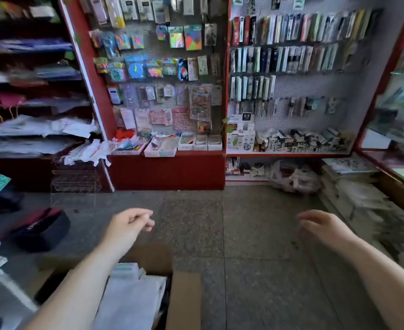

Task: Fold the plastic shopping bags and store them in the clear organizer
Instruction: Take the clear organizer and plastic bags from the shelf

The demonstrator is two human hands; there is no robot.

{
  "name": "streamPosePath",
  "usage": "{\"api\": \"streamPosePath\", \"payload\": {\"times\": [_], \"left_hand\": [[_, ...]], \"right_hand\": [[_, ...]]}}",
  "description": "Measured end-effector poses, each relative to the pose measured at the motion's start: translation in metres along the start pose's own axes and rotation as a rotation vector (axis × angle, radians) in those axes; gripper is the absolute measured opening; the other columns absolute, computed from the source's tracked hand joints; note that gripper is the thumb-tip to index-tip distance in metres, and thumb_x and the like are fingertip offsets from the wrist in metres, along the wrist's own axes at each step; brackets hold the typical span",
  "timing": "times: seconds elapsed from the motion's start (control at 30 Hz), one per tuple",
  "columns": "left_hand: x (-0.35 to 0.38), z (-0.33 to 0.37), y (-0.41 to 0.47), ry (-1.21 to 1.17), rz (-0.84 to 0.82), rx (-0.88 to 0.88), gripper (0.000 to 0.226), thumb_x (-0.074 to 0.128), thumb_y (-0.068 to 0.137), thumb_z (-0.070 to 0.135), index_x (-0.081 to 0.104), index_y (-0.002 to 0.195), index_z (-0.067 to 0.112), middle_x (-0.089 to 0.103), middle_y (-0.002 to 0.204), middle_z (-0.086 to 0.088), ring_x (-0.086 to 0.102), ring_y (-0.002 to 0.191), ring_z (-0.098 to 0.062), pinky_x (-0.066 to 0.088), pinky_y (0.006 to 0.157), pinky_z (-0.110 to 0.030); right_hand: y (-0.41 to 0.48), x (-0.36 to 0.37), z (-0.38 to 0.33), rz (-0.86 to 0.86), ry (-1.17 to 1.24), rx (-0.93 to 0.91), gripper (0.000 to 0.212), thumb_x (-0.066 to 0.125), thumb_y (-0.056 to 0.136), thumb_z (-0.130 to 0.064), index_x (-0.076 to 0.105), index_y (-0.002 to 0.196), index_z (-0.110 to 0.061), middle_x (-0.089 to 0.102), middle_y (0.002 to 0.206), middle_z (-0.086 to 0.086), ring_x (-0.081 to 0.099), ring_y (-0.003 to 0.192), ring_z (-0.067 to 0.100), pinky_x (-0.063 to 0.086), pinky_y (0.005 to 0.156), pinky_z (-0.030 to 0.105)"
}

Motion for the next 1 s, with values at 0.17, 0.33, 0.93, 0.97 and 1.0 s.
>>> {"api": "streamPosePath", "payload": {"times": [0.17,0.33,0.93,0.97,1.0], "left_hand": [[0.047,0.042,0.095,-0.013,0.052,0.087,0.017,0.043,0.093,-0.002,0.059,0.097,0.001,0.058,0.071,-0.004,0.058,0.047,0.002,0.044,0.058,-0.009],[0.085,0.082,0.184,-0.008,0.141,0.089,0.019,0.046,0.092,0.000,0.063,0.100,-0.003,0.060,0.071,-0.002,0.059,0.055,-0.007,0.042,0.066,-0.018],[0.107,0.083,0.529,-0.020,0.308,0.032,0.023,0.048,0.091,0.002,0.063,0.078,0.015,0.065,0.073,0.000,0.060,0.066,-0.014,0.043,0.073,-0.029],[0.105,0.082,0.549,-0.021,0.318,0.024,0.026,0.049,0.091,0.002,0.062,0.076,0.019,0.065,0.073,0.000,0.060,0.067,-0.015,0.043,0.073,-0.029],[0.102,0.080,0.568,-0.024,0.324,0.018,0.027,0.048,0.091,0.003,0.061,0.075,0.020,0.065,0.073,-0.001,0.060,0.067,-0.015,0.043,0.072,-0.029]], "right_hand": [[0.107,-0.049,-0.011,0.028,0.008,-0.030,0.012,0.055,0.088,0.000,0.062,0.096,-0.005,0.063,0.068,0.003,0.052,0.040,-0.006,0.037,0.041,0.008],[0.223,-0.103,-0.061,0.078,-0.020,-0.132,0.013,0.055,0.088,-0.002,0.063,0.097,-0.004,0.063,0.070,0.004,0.056,0.052,0.012,0.046,0.050,0.024],[0.594,0.036,-0.232,-0.178,-0.138,-0.399,0.024,0.054,0.090,-0.009,0.059,0.113,-0.004,0.064,0.098,0.010,0.059,0.082,0.019,0.047,0.074,0.025],[0.612,0.046,-0.242,-0.191,-0.142,-0.405,0.023,0.054,0.091,-0.010,0.059,0.113,-0.004,0.064,0.100,0.010,0.058,0.082,0.018,0.047,0.073,0.023],[0.631,0.057,-0.253,-0.208,-0.141,-0.411,0.022,0.053,0.091,-0.010,0.059,0.112,-0.005,0.064,0.100,0.010,0.058,0.080,0.017,0.047,0.069,0.019]]}}
Point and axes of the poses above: each hand's wrist, its own y-axis towards the middle knuckle, its own x-axis out of the palm, z = x × y, the point moved 3 cm from there along y, towards the middle knuckle
